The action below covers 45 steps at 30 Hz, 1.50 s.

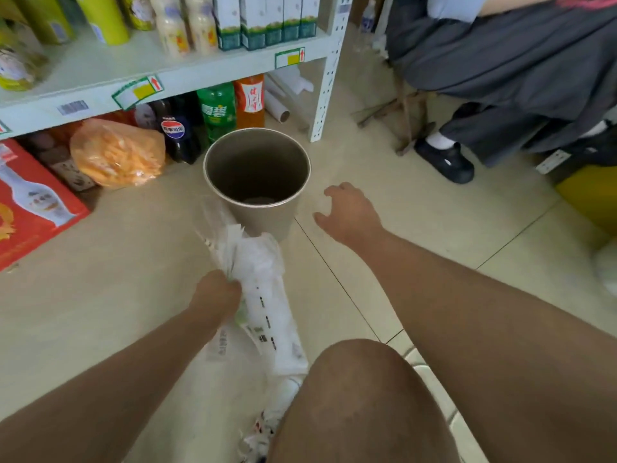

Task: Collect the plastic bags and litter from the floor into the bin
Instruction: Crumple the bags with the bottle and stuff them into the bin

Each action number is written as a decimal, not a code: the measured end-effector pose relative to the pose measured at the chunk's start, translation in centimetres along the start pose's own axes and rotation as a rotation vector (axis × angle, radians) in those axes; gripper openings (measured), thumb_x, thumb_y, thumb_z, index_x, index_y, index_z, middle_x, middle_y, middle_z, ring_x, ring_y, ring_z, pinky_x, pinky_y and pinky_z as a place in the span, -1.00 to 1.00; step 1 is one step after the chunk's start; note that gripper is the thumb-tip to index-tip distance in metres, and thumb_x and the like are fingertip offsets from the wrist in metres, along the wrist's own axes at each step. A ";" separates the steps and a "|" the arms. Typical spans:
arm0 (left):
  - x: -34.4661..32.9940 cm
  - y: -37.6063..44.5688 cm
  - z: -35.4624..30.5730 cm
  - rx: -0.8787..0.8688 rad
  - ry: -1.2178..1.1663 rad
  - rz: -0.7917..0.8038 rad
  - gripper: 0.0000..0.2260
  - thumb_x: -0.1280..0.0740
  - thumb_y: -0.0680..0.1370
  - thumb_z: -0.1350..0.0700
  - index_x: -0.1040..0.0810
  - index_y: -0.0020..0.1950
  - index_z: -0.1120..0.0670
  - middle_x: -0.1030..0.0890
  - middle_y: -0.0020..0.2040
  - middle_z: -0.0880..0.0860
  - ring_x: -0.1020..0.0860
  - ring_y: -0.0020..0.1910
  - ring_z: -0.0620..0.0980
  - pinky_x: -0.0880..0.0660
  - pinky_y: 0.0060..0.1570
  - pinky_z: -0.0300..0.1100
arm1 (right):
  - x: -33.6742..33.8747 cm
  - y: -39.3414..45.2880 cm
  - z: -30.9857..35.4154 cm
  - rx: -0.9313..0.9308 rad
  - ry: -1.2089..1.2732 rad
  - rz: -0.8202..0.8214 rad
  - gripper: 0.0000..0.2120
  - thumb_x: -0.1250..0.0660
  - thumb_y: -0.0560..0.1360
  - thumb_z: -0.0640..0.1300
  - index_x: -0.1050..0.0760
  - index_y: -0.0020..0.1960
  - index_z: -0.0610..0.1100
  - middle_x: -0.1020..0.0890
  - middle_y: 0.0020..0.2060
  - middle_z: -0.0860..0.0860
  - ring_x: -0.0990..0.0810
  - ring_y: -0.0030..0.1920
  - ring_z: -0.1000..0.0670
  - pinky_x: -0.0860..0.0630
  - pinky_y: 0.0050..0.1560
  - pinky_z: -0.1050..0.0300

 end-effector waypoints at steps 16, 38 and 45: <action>-8.1 3.2 2.1 0.007 0.118 0.176 -0.81 -0.20 0.57 0.11 -0.53 0.01 0.19 -0.60 -0.07 0.18 -0.63 -0.14 0.15 -0.53 -0.24 -0.07 | -7.3 8.1 -8.9 -0.248 -0.052 0.067 -0.29 -0.39 0.50 0.03 -0.12 0.53 -0.04 -0.35 0.36 -0.13 -0.47 0.28 -0.24 -0.46 0.16 -0.13; 4.6 -1.0 0.5 -0.098 0.226 -0.003 -0.72 -0.18 0.59 0.12 -0.49 0.18 0.27 -0.55 0.13 0.22 -0.54 0.07 0.18 -0.47 -0.02 -0.12 | -7.9 -1.1 7.9 0.052 -0.048 0.604 -0.69 -0.09 0.60 -0.11 -0.43 0.25 -0.19 -0.63 -0.14 -0.12 -0.67 -0.37 -0.08 -0.53 -0.25 0.12; 12.3 -3.7 -0.9 -0.241 0.304 -0.169 -0.90 -0.15 0.58 0.13 -0.40 -0.07 0.12 -0.47 -0.10 0.08 -0.49 -0.11 0.13 -0.42 -0.11 -0.13 | -6.9 -4.4 19.7 0.199 0.141 0.642 -0.64 -0.12 0.65 -0.05 -0.49 0.22 -0.29 -0.69 -0.06 -0.23 -0.73 -0.15 -0.18 -0.67 -0.08 -0.05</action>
Point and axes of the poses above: each hand's wrist, its own y-axis towards the middle knuckle, its own x-axis out of the back of the hand, z = x × y, the point moved 10 cm from there along y, towards the middle knuckle
